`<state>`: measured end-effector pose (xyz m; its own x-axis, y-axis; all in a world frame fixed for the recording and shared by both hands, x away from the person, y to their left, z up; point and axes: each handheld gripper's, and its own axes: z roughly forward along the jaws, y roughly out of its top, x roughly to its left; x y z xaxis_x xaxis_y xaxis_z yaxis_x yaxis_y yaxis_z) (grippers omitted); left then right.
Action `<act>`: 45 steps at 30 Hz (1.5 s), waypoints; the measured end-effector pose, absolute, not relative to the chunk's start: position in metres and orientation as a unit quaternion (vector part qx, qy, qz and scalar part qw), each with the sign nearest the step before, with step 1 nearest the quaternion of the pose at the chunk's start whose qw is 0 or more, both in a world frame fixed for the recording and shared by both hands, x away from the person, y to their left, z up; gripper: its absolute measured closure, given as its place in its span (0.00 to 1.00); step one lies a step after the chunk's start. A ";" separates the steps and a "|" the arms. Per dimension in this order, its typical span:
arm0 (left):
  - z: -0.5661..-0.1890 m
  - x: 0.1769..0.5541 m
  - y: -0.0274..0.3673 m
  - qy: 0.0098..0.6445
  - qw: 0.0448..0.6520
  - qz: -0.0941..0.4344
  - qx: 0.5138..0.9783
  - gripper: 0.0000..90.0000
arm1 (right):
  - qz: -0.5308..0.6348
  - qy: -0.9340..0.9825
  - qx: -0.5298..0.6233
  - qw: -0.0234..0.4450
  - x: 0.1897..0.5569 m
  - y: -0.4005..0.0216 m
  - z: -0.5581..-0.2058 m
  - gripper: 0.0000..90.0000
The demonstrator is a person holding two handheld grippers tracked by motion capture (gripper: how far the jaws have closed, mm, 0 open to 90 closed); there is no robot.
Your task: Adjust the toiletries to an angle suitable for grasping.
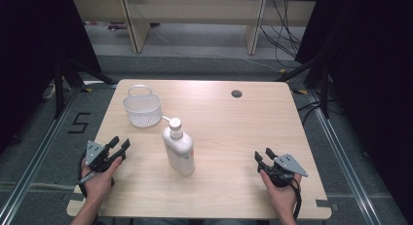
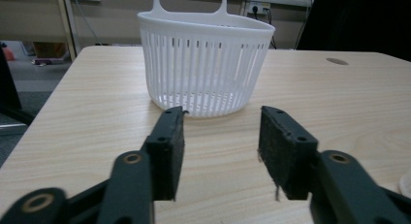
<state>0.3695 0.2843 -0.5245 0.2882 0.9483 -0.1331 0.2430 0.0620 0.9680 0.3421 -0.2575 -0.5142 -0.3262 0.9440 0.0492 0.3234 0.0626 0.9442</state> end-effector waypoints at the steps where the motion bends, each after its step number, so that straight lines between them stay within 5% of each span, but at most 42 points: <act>1: -0.525 0.369 0.284 0.494 0.536 0.326 0.602 0.62 | 0.486 0.654 0.486 0.316 0.342 -0.257 -0.514 0.58; 10: -0.511 0.359 0.282 0.473 0.550 0.319 0.611 0.99 | 0.481 0.661 0.478 0.320 0.343 -0.259 -0.514 0.59; 33: -0.467 0.316 0.185 0.305 0.615 0.219 0.694 0.99 | 0.477 0.658 0.482 0.327 0.344 -0.259 -0.514 0.59; 45: -0.469 0.318 0.156 0.288 0.607 0.199 0.713 0.99 | 0.478 0.657 0.484 0.325 0.344 -0.258 -0.514 0.59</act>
